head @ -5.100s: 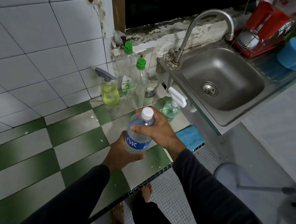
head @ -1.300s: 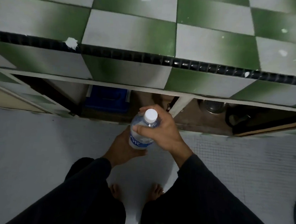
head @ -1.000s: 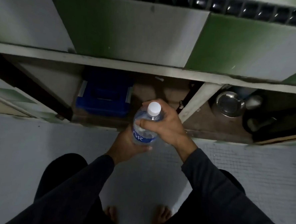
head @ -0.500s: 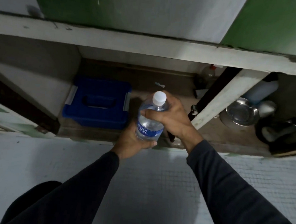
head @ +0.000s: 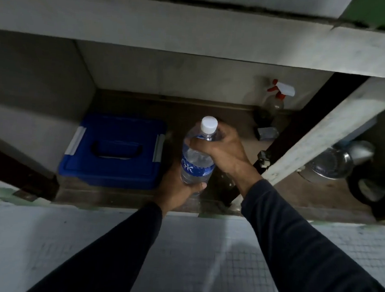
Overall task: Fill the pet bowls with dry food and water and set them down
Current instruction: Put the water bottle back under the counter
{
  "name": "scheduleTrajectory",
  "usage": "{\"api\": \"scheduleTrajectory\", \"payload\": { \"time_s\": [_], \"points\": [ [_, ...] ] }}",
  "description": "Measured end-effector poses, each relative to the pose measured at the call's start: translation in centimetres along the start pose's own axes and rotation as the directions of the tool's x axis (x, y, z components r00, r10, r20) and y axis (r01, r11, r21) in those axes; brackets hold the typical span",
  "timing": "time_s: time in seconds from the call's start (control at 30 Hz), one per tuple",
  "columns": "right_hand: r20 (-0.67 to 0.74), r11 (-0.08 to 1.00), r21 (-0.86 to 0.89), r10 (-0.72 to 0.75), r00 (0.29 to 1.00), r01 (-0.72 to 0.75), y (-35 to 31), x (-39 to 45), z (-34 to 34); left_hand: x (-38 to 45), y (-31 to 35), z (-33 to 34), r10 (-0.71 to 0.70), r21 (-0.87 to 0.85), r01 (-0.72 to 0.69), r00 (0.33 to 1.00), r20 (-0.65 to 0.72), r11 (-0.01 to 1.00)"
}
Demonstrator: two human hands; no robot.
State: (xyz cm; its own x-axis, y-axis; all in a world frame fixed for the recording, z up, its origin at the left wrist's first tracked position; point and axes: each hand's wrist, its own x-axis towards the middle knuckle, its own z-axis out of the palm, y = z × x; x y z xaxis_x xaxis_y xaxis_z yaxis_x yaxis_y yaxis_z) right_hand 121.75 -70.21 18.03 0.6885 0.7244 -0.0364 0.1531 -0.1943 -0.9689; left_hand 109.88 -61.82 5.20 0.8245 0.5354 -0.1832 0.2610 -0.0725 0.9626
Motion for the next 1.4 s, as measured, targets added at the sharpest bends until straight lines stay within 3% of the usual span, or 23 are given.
{"api": "scheduleTrajectory", "payload": {
  "time_s": [0.47, 0.83, 1.2, 1.4],
  "points": [
    [-0.019, 0.999, -0.022, 0.04, 0.999, -0.04, 2.0, 3.4, 1.1, 3.7, -2.1, -0.2, -0.014, 0.024, 0.014, 1.0, -0.013, 1.0],
    [-0.013, 0.982, -0.038, 0.184, 0.983, -0.184, 2.1, 4.6, 1.1, 4.4, -2.1, -0.7, -0.011, 0.019, 0.012, 1.0, -0.021, 1.0],
    [0.024, 0.99, 0.003, 0.139, 0.99, -0.139, 1.4, 3.4, 0.7, 3.9, -1.8, -0.8, -0.022, 0.037, 0.024, 0.999, -0.034, 0.999],
    [-0.039, 0.996, -0.012, 0.087, 0.995, -0.087, 1.4, 2.0, 0.7, 1.8, 0.3, -1.0, -0.032, 0.047, 0.034, 0.999, -0.035, 0.998]
  ]
}}
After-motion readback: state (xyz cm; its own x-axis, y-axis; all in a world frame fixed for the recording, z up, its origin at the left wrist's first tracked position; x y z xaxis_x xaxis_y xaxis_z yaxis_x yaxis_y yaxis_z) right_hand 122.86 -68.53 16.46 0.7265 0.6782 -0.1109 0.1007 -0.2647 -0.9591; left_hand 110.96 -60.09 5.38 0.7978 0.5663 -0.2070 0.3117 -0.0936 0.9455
